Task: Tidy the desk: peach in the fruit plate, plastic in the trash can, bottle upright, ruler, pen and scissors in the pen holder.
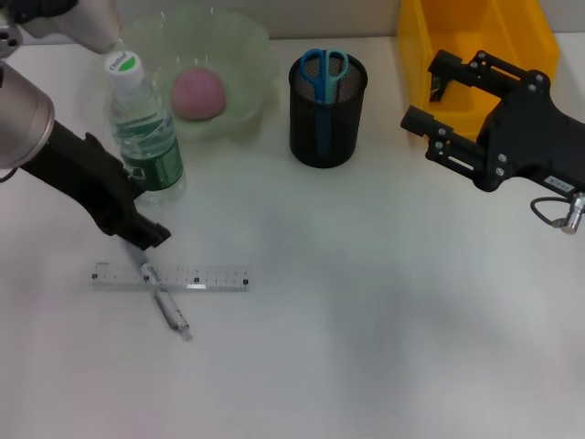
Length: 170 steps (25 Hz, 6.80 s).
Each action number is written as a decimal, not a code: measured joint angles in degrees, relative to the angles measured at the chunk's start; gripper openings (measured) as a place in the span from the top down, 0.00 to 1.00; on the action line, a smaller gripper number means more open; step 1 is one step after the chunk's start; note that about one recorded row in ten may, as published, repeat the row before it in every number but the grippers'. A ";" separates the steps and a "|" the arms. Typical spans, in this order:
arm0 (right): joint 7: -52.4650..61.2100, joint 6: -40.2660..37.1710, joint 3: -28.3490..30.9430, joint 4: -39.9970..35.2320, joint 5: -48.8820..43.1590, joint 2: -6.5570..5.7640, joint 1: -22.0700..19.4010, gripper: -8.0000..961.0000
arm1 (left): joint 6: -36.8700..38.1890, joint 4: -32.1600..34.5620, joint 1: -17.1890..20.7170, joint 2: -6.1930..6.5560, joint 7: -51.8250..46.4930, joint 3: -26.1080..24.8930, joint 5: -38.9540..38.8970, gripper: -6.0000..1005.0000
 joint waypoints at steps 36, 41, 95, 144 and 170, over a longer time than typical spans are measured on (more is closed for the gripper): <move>8.07 -0.89 0.09 1.07 -1.03 0.33 -1.87 0.36 | -0.23 -0.15 3.05 0.42 2.52 1.04 -4.26 0.31; 8.59 -0.22 0.45 3.50 1.18 0.46 -1.27 0.36 | 0.37 0.17 1.86 0.36 4.63 0.84 -2.59 0.31; 21.27 -2.84 -0.09 1.93 1.58 0.26 0.41 0.36 | -7.26 -17.43 -5.43 -0.07 -0.05 10.23 7.84 0.31; 21.80 -2.75 -0.07 2.24 2.03 0.26 2.06 0.36 | -10.43 -27.72 -10.26 -0.19 0.25 11.39 12.43 0.31; 22.40 -2.75 0.33 2.16 2.02 0.26 2.09 0.36 | -10.81 -29.22 -11.51 -0.37 -0.10 13.04 13.89 0.31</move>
